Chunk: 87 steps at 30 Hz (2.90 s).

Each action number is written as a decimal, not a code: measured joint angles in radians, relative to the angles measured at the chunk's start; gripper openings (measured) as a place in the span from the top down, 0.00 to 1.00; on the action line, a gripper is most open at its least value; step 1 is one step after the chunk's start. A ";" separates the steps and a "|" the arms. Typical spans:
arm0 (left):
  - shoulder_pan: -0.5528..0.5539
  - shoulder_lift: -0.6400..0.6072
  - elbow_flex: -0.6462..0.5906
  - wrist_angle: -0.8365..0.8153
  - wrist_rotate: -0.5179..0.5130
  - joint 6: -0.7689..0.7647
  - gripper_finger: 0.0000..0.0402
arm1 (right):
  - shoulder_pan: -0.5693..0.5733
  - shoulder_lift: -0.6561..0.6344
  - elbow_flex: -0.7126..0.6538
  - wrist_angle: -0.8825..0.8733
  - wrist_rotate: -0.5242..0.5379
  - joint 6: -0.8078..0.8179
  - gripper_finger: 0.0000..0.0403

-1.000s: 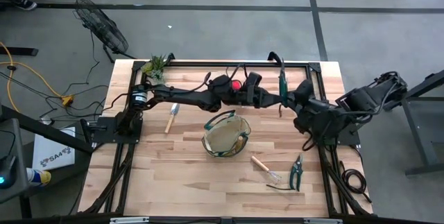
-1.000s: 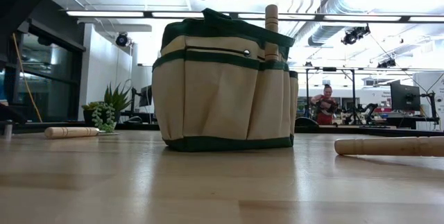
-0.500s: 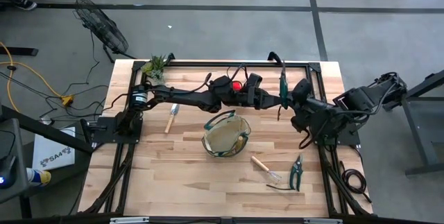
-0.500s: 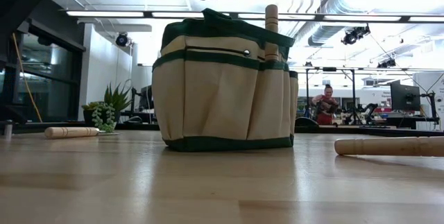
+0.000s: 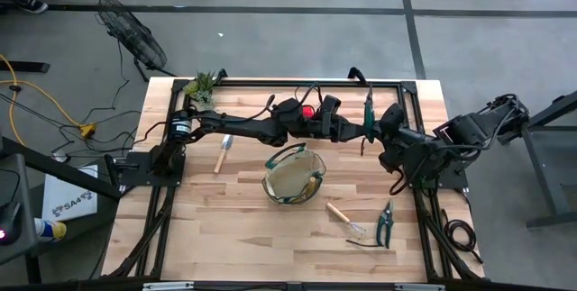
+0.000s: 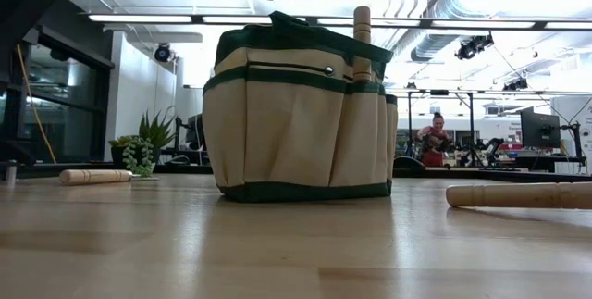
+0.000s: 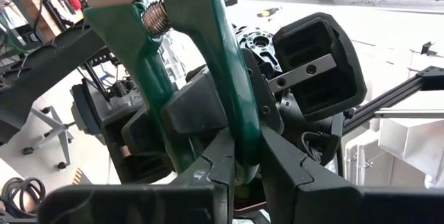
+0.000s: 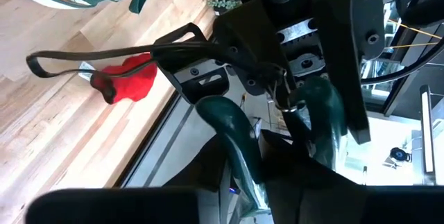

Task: Pick & Place Garden tools in Gardening bag
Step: Put the left green shear scissors into the white gardening bag

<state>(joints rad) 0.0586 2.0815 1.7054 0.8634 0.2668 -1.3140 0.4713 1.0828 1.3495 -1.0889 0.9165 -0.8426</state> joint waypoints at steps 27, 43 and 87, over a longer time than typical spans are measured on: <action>0.042 -0.006 0.005 -0.126 0.197 0.277 0.67 | -0.001 -0.002 -0.002 -0.025 -0.062 0.201 0.90; 0.119 -0.213 0.002 -0.775 0.122 0.775 0.67 | -0.044 -0.130 0.000 -0.051 -0.296 0.675 0.90; -0.157 -0.953 -0.756 -1.037 -0.521 0.933 0.67 | -0.322 -0.150 -0.187 0.198 -0.736 0.744 0.90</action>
<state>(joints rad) -0.0988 1.1282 0.9497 -0.1734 -0.2544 -0.3807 0.1490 0.9329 1.1629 -0.8906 0.1802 -0.0982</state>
